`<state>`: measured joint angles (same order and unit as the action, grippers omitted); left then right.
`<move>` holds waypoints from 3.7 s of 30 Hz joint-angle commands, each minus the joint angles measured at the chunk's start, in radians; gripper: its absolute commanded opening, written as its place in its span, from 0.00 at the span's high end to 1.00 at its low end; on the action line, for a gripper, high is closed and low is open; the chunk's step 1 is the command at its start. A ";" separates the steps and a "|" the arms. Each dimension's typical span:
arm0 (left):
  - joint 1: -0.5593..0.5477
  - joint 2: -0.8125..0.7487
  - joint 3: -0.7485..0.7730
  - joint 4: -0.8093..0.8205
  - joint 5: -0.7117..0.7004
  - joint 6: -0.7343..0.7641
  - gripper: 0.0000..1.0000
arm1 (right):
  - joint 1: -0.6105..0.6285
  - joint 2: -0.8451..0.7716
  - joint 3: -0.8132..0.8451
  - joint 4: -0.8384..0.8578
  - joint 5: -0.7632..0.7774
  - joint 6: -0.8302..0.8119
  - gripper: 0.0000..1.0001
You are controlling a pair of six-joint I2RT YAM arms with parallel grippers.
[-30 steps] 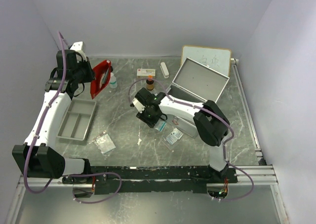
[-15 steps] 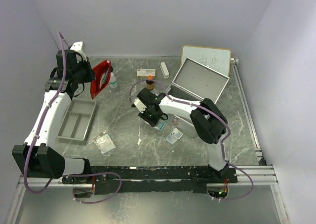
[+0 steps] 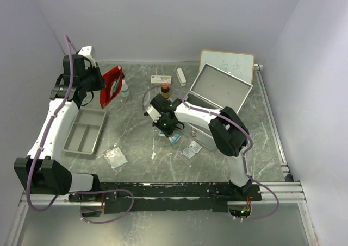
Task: Organize the medicine kit
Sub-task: Pick up the medicine box from the center of the board, then place the medical item at the medicine pouch, then pick up the medical item at the center of the board.
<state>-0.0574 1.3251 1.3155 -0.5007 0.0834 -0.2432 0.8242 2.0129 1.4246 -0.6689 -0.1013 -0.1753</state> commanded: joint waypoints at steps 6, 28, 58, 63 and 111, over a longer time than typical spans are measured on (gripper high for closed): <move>0.008 0.011 0.024 0.037 0.022 0.000 0.93 | -0.017 -0.006 0.528 -0.114 -0.225 0.238 1.00; 0.008 -0.003 0.036 0.083 0.120 -0.031 0.93 | -0.073 0.071 0.439 1.106 -0.480 1.222 1.00; 0.008 0.000 0.112 0.081 0.244 -0.176 0.93 | -0.075 0.142 0.479 1.086 -0.281 1.219 1.00; 0.008 0.010 0.131 0.083 0.244 -0.177 0.93 | -0.070 0.140 0.480 1.038 -0.270 1.187 1.00; 0.010 0.037 0.137 0.030 0.161 -0.065 0.93 | 0.379 -0.263 0.286 -0.588 0.528 0.716 0.57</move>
<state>-0.0547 1.3628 1.4113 -0.4637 0.2653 -0.3321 1.1271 1.7359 1.7813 -1.1843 0.3527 0.4976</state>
